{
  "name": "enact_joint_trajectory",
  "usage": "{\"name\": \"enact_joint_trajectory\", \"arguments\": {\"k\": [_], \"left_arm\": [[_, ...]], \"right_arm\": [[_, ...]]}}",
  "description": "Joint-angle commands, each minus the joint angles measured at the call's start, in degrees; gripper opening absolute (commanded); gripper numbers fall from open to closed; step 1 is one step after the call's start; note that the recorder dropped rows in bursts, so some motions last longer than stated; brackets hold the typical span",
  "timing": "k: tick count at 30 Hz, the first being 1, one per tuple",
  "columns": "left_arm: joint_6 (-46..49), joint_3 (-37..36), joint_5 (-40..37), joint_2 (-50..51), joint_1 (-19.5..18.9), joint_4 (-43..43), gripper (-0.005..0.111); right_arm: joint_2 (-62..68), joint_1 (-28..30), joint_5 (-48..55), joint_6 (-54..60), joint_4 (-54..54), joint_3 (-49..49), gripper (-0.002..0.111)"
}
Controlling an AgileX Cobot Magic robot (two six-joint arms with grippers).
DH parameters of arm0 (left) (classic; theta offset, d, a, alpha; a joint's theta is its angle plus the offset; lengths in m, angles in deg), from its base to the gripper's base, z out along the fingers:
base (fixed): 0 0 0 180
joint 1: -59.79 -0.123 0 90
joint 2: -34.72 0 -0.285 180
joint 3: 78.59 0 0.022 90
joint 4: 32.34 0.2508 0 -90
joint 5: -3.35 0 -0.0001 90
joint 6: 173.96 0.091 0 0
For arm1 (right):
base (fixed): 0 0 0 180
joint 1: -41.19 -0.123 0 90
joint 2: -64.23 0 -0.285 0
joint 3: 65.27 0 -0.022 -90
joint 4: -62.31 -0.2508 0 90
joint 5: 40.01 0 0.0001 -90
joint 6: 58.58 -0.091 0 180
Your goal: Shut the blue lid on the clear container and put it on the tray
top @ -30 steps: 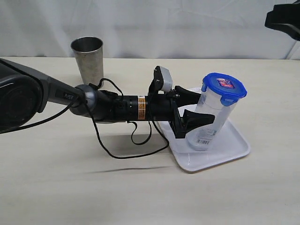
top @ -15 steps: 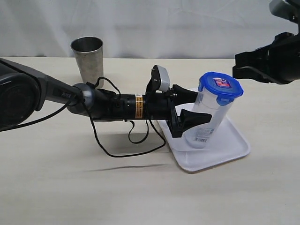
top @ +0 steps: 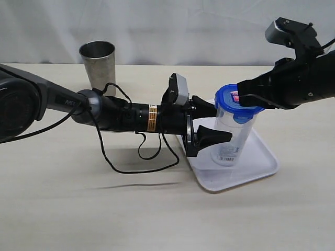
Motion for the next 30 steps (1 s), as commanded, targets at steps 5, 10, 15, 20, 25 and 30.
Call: {"name": "enact_joint_trajectory", "arguments": {"k": [5, 10, 15, 20, 25, 30], "left_arm": [[-0.78, -0.07, -3.55, -1.54, -2.71, 4.27, 0.092], [-4.23, -0.07, -4.19, -4.05, -4.61, 11.49, 0.092], [-10.06, -0.07, -5.68, -7.26, -6.69, 17.22, 0.091], [-17.57, -0.07, -8.59, -12.49, -8.31, 26.44, 0.064], [-29.62, -0.62, -9.13, -18.62, -9.09, 31.28, 0.013], [-34.62, -3.04, -12.10, -25.51, -9.68, 31.28, 0.000]], "right_arm": [[0.07, -0.13, -0.80, 0.09, 0.62, 0.09, 0.004], [-0.15, -0.13, -0.80, 0.08, 0.62, 0.09, 0.004], [-2.57, -0.13, -2.44, 0.08, 0.62, -0.01, 0.004], [-7.58, -0.13, -4.00, 0.08, 0.62, -0.01, 0.004], [-13.41, -0.13, -4.67, 0.08, 0.62, -0.01, 0.004], [-20.58, -0.13, -4.67, 0.46, 0.77, 0.71, 0.004]]}}
